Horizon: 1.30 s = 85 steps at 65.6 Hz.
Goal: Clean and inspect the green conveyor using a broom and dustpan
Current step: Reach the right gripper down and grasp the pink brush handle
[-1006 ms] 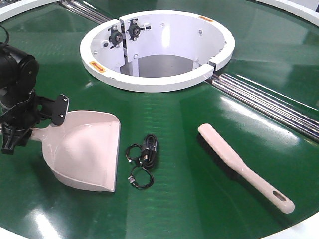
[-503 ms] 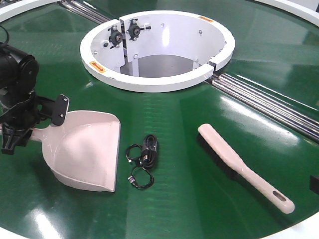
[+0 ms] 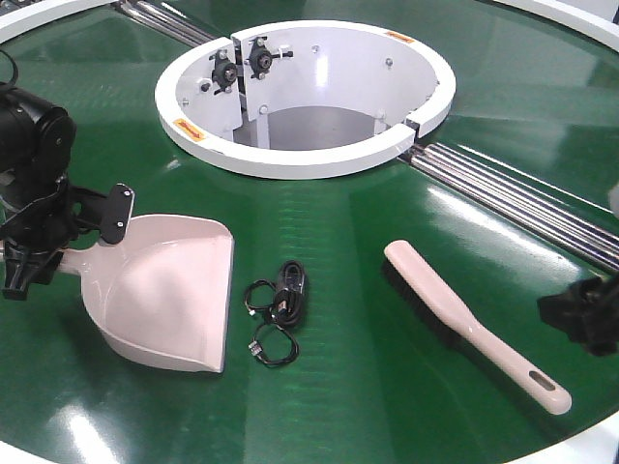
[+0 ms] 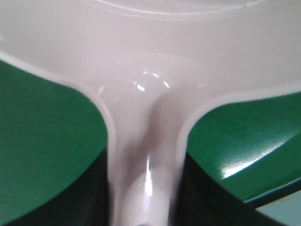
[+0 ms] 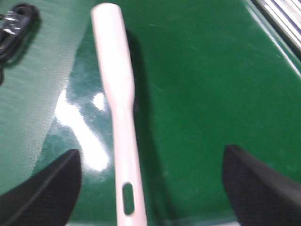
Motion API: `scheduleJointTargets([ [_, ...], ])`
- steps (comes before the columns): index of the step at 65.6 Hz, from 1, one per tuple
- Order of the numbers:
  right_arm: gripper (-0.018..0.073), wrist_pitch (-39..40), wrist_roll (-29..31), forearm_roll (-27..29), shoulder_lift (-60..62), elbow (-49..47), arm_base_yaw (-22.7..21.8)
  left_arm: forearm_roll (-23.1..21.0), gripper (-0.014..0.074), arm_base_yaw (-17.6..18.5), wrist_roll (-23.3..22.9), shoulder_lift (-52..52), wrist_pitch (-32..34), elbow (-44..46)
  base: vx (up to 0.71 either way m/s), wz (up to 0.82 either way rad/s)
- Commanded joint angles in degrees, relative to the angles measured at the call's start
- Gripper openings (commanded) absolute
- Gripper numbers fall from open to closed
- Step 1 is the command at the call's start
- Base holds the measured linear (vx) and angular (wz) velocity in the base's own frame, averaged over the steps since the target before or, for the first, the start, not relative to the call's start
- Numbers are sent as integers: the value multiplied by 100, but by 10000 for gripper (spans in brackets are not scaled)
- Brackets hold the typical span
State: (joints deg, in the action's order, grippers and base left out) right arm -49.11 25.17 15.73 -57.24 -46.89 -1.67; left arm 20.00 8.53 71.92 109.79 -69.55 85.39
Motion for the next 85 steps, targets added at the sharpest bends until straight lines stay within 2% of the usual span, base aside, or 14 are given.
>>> scheduleJointTargets([
  [1, 619, 167, 64, 27, -269, -385, 321, 114, -7, 26, -69, -332, -66, 172, 0, 0],
  [7, 599, 173, -349, -501, -625, -550, 818, 114, -7, 26, -69, -332, -66, 172, 0, 0],
  [16, 589, -11, -1301, -1573, -1215, -861, 1606, 114, -7, 26, -69, -332, -66, 172, 0, 0],
  [22, 589, -399, -1585, -1872, -1690, -1155, 1863, 114, -7, 26, -69, -332, -66, 172, 0, 0],
  [33, 589, -959, -1619, -1809, -2558, -1702, 1915, 114, -7, 26, -69, -332, -66, 172, 0, 0],
  [49, 589, -1373, -1278, -1825, -3524, -2099, 1909, 114, -7, 26, -69, -332, -66, 172, 0, 0],
  [75, 577, -1159, -1199, -1870, -4355, -2107, 1903, 114, -7, 26, -69, -332, -66, 172, 0, 0],
  [85, 513, -1027, -1261, -1870, -4458, -2107, 1903, 114, -7, 26, -69, -332, -66, 172, 0, 0],
])
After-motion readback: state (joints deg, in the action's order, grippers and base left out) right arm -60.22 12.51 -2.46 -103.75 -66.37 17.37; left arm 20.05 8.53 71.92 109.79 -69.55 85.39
